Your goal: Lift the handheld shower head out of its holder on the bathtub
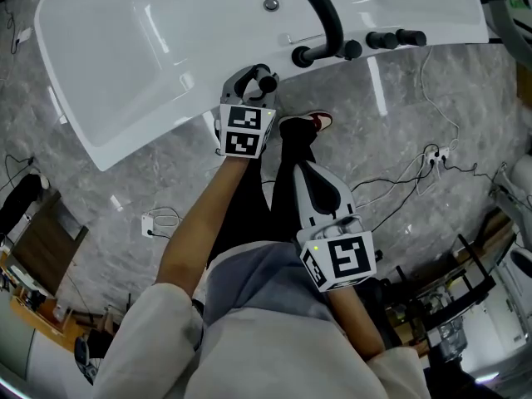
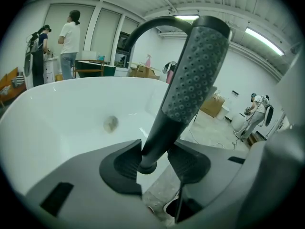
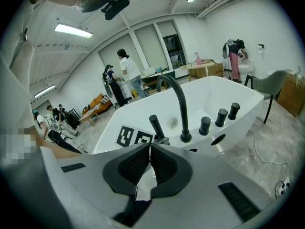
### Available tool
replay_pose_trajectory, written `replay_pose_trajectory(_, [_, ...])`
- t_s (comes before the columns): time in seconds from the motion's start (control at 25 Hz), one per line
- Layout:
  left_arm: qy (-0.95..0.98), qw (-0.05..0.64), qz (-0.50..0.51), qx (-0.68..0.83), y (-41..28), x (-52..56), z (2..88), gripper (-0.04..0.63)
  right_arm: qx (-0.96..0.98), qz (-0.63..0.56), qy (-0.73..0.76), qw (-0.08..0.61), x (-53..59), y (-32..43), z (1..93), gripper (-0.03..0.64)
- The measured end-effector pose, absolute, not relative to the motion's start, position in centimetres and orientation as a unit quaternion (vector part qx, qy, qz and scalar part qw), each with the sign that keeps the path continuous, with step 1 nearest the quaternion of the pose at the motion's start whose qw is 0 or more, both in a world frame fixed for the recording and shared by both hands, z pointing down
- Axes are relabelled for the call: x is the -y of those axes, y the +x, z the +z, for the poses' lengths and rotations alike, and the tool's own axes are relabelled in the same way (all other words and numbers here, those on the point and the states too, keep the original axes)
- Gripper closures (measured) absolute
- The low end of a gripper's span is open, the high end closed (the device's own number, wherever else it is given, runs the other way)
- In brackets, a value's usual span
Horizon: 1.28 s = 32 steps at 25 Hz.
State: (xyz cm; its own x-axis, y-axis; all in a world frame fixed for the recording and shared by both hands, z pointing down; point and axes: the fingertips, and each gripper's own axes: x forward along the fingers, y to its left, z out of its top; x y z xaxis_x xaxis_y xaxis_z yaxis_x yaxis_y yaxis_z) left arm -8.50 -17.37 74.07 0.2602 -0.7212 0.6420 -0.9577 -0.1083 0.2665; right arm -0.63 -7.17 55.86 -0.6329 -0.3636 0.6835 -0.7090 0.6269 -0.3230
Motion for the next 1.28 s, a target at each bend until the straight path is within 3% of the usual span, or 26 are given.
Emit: replay_pose_trajectory(1.28, [0.713,0.322,0.21,0.586,-9.4,15.6,70.4,0.456,0.856,0.269,0.341,0.278,8.8,0.0,53.3,0.597])
